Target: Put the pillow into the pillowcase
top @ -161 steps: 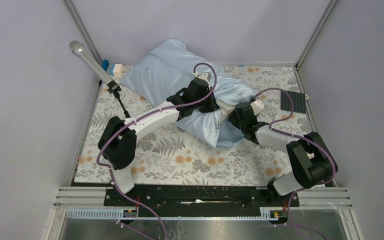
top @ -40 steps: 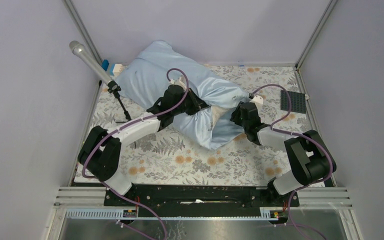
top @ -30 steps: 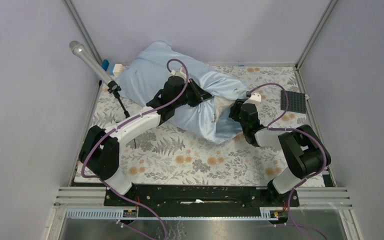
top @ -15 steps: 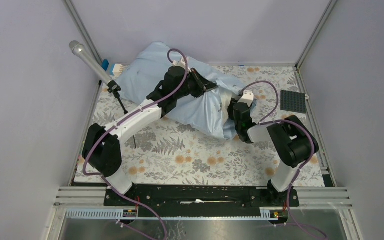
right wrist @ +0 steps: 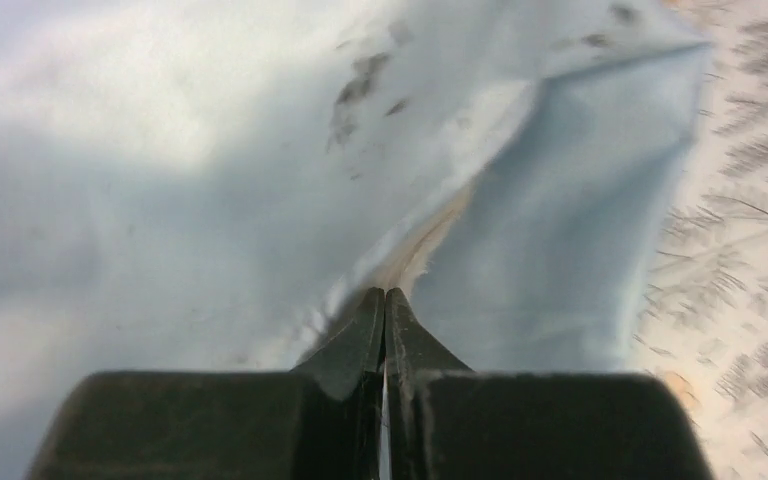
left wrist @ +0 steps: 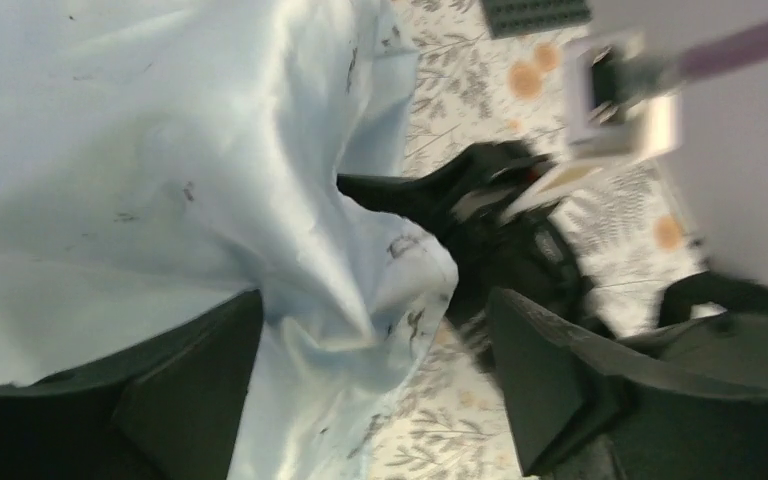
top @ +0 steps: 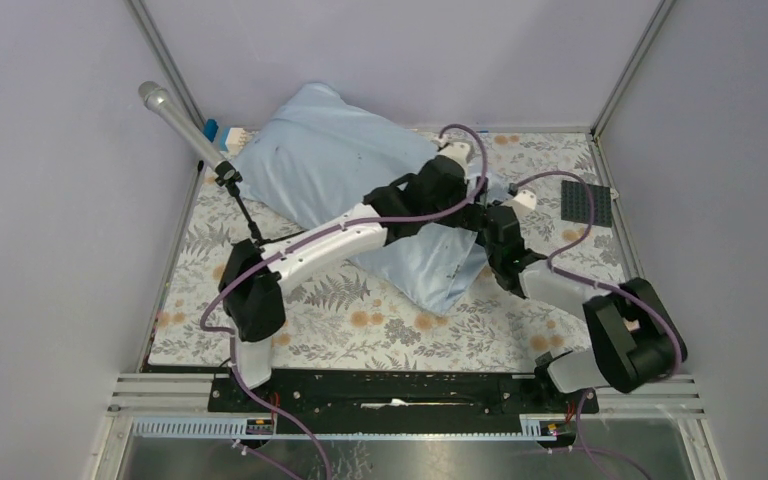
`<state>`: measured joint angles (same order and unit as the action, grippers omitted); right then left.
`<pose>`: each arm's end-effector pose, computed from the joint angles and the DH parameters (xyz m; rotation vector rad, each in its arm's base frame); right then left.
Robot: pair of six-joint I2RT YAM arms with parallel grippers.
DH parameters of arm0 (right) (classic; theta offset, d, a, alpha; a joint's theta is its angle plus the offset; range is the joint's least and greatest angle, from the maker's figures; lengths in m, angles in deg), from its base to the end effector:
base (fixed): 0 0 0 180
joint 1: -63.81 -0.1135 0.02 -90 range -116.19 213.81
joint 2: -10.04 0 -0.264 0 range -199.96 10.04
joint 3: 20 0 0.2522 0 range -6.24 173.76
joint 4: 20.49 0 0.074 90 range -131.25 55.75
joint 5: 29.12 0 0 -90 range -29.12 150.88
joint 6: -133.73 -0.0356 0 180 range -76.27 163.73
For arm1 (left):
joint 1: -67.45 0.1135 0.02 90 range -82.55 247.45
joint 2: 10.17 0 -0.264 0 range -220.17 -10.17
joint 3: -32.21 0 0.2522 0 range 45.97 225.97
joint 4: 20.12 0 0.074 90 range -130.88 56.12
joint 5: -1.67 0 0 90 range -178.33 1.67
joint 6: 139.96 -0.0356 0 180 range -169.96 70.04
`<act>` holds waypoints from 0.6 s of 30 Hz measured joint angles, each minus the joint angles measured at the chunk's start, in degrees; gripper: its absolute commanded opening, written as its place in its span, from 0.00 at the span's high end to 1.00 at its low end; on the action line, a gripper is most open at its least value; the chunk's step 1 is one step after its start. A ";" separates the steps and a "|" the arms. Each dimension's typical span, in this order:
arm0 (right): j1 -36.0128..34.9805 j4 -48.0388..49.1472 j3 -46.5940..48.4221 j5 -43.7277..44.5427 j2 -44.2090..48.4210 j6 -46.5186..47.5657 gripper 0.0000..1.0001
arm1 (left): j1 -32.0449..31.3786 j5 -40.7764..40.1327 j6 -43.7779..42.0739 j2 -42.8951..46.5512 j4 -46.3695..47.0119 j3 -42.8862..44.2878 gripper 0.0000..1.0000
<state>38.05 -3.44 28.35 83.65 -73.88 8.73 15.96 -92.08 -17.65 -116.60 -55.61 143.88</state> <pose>0.2748 0.1173 0.1954 0.4193 1.8360 0.3545 0.2761 -0.3432 0.3346 0.3262 2.1793 -0.7915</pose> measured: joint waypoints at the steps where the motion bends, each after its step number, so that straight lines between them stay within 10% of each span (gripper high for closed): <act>1: 0.24 -2.23 0.00 -0.02 1.66 -1.88 1.00 | -1.81 -3.13 -2.08 -0.96 -1.60 1.36 0.02; 10: 12.09 -23.87 -0.96 2.62 22.18 -14.84 0.40 | -7.50 -24.81 -15.50 -10.54 -5.79 10.12 0.01; 18: 15.19 -30.29 -1.09 2.91 30.45 -16.92 0.30 | -9.20 -29.59 -25.24 -17.88 -8.61 15.06 0.01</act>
<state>53.24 -33.74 27.26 86.56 -43.43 -8.19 6.76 -121.67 -42.89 -134.48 -64.23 158.94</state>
